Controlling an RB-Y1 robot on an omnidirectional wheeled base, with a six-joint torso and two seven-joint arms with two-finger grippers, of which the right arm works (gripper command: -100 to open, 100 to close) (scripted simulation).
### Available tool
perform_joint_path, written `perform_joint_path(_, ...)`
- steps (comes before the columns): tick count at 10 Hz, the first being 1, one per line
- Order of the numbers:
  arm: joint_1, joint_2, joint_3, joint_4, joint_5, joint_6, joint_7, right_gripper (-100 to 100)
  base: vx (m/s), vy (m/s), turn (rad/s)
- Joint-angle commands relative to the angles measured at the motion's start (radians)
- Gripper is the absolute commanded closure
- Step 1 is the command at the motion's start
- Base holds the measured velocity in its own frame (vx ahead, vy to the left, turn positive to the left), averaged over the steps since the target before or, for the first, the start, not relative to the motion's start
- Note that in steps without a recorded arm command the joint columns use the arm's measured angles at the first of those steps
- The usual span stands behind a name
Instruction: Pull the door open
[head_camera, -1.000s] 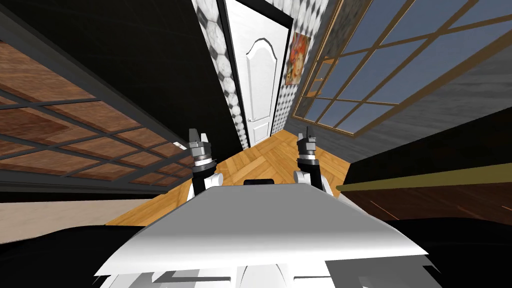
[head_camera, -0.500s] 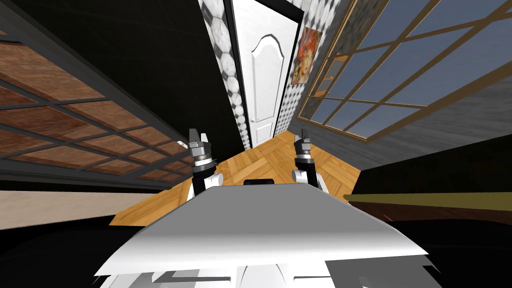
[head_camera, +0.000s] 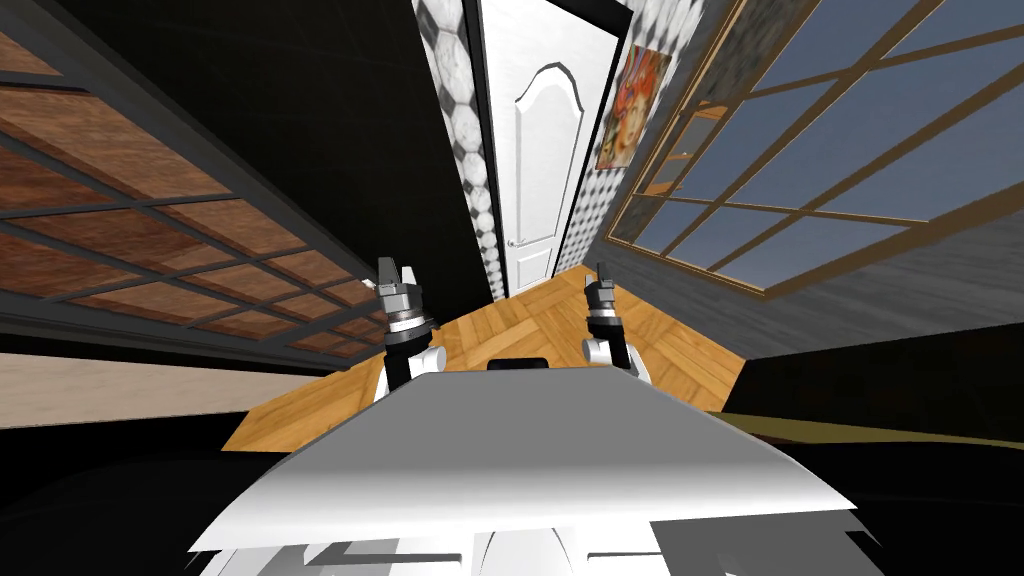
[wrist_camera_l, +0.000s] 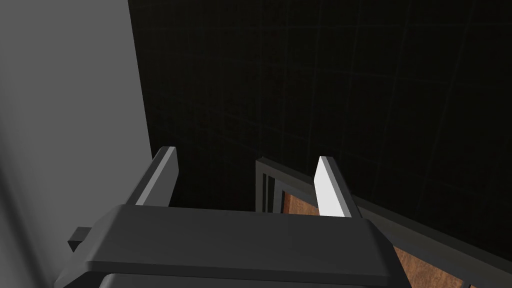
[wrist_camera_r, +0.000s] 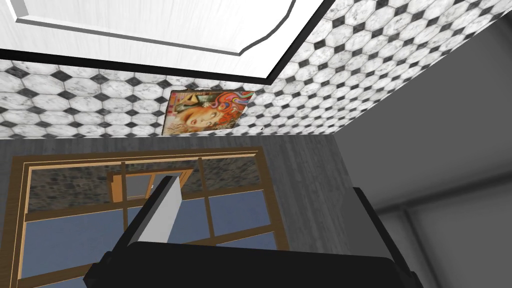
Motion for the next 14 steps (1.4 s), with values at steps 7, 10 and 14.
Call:
perform_joint_path(7, -0.086, -0.040, -0.008, 0.206, -0.036, -0.042, -0.005, -100, 0.095, -0.029, 0.140)
perform_joint_path(10, -0.123, -0.056, -0.013, 0.294, -0.051, -0.058, -0.008, -100, 0.095, -0.024, 0.151)
perform_joint_path(14, -0.174, -0.078, -0.019, 0.413, -0.073, -0.081, -0.013, -100, 0.087, -0.042, 0.157)
